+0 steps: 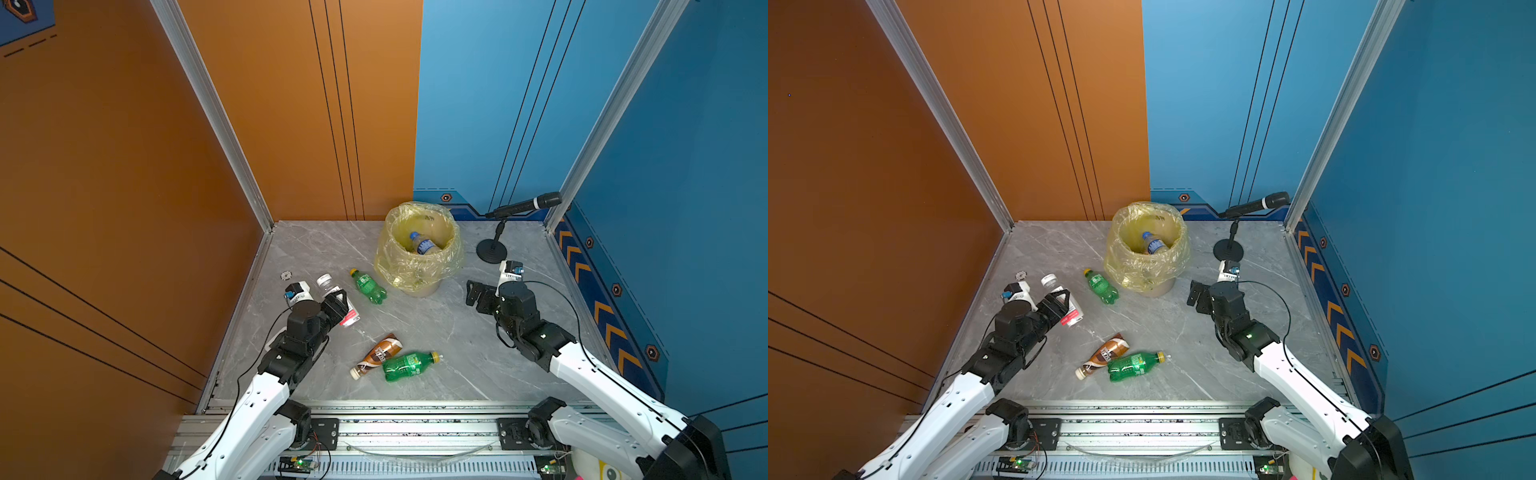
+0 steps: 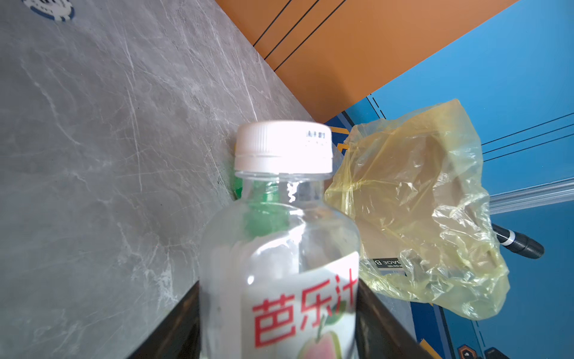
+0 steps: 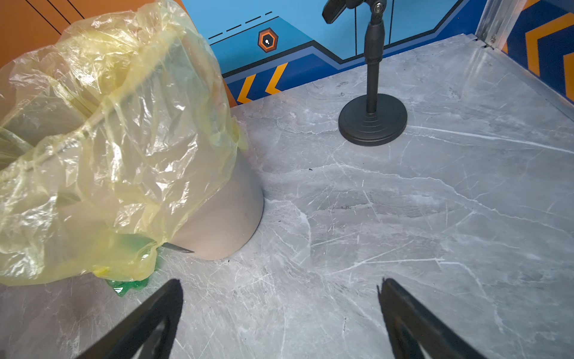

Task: Put the plastic bottles in the bin
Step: 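Grasp the guava juice bottle with the left gripper and lift it, then carry the guava juice bottle over the bin with the left gripper and release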

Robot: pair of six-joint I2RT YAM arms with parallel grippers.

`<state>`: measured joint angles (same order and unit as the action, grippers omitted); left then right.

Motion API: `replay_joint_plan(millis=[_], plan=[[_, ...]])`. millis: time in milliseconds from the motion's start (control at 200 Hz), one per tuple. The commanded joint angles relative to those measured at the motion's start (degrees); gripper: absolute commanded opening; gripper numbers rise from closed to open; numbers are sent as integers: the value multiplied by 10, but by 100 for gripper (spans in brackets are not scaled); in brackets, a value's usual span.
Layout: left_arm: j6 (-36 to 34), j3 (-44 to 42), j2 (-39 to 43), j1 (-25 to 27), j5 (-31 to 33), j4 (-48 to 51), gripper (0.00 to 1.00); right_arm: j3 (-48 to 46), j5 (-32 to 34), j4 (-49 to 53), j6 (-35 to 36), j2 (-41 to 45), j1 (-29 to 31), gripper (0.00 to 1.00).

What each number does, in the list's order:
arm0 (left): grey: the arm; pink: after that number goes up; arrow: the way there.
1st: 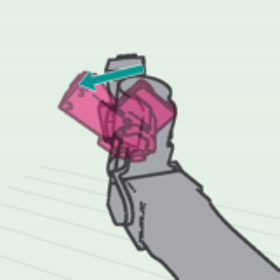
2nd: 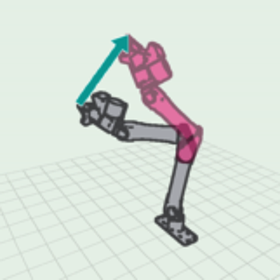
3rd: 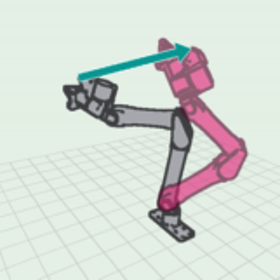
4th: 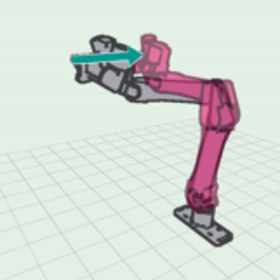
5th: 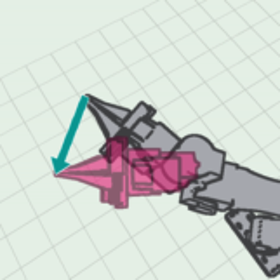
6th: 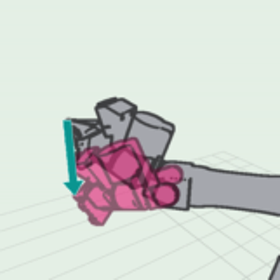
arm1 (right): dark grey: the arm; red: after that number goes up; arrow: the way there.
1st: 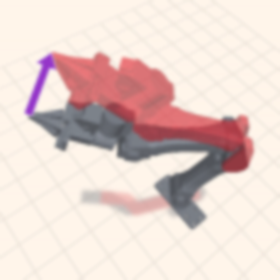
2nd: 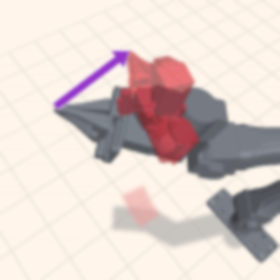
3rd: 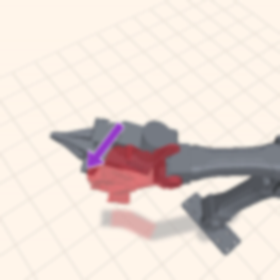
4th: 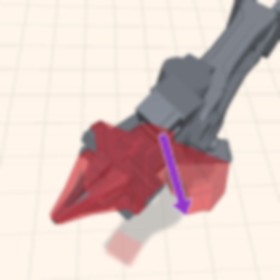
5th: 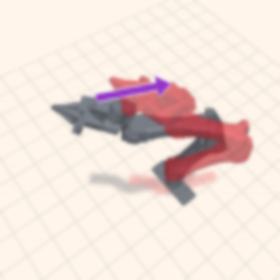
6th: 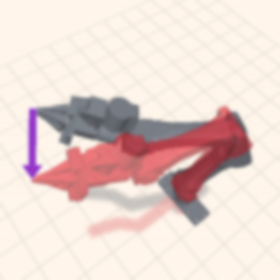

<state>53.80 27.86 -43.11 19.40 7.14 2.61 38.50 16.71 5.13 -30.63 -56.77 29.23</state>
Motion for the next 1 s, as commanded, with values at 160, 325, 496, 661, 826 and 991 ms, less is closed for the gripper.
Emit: replay_joint_plan(millis=[160, 325, 496, 661, 826, 991], plan=[[-112, 146, -73, -3, -13, -27, 64, 3, 4, 9, -11, 25, 1, 100], [-147, 258, -185, 17, -59, -76, 63, -3, 5, 13, -14, 35, 0, 100], [-200, 408, -325, 74, -78, -77, 63, -10, 13, 24, -14, 50, -1, 100], [-227, 529, -448, 114, -102, -75, 63, -14, 18, 35, -12, 66, -4, 100], [-228, 632, -547, 128, -123, -56, 62, -20, 20, 41, -13, 79, -8, 100], [-225, 690, -603, 132, -140, -37, 62, -26, 20, 43, -14, 91, -12, 100]])
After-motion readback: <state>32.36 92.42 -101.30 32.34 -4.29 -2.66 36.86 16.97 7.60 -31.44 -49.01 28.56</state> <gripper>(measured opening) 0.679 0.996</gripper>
